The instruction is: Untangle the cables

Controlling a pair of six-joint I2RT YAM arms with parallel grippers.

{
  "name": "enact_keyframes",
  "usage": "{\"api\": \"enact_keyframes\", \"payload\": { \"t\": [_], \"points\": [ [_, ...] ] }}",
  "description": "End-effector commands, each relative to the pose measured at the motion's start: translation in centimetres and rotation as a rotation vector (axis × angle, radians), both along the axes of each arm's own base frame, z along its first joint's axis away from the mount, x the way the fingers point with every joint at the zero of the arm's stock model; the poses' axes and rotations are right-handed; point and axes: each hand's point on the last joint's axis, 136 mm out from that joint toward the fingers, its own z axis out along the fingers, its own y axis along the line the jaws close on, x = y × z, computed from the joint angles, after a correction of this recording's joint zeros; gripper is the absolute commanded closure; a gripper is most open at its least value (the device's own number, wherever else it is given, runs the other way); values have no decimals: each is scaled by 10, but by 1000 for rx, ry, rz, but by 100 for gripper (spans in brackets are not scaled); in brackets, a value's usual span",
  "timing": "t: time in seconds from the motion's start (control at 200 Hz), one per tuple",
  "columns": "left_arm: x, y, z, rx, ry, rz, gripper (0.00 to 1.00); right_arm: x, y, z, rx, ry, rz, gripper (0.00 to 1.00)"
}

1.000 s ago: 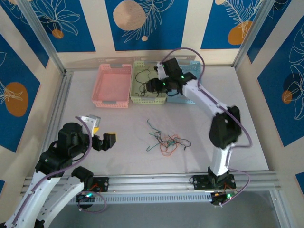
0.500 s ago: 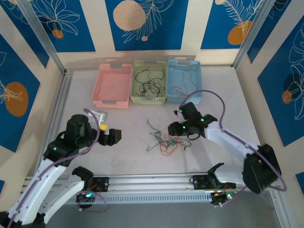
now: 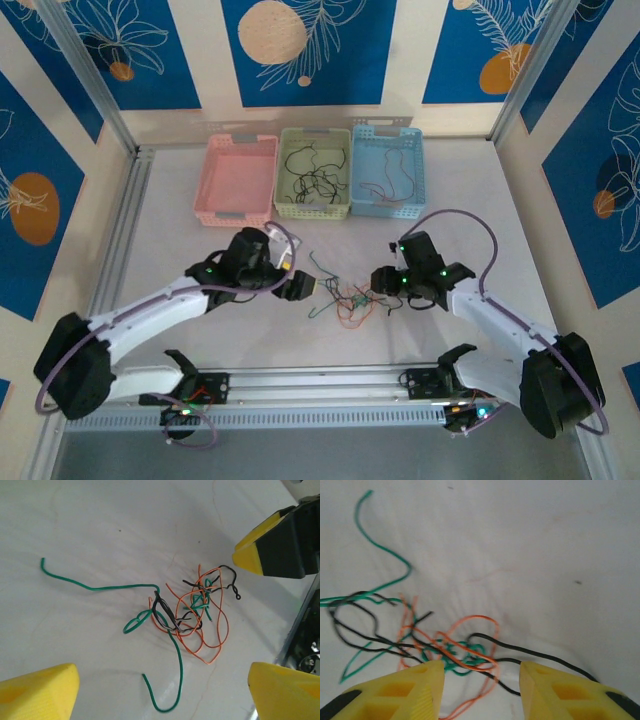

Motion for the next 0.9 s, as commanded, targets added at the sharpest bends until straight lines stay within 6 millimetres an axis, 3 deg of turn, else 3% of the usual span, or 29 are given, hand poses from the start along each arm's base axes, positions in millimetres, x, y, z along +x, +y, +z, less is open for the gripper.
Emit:
{"api": "enact_keyframes", "payload": {
  "t": [0.0, 0.275, 0.475, 0.665, 0.89],
  "points": [
    [10, -16, -6, -6, -85, -64, 16, 3, 1, 6, 78, -30, -29, 56],
    [11, -41, -43, -27, 13, -135, 25, 4, 0, 3, 81, -24, -43, 56],
    [14, -40, -64, 15, 28, -131, 34, 5, -2, 2, 96, -9, -59, 56],
    [18, -44, -69, 9, 18, -140, 41, 5, -3, 0, 98, 1, -62, 56],
    [21, -51, -70, 8, 2, -175, 62, 5, -2, -1, 108, 10, -64, 56]
  ]
}}
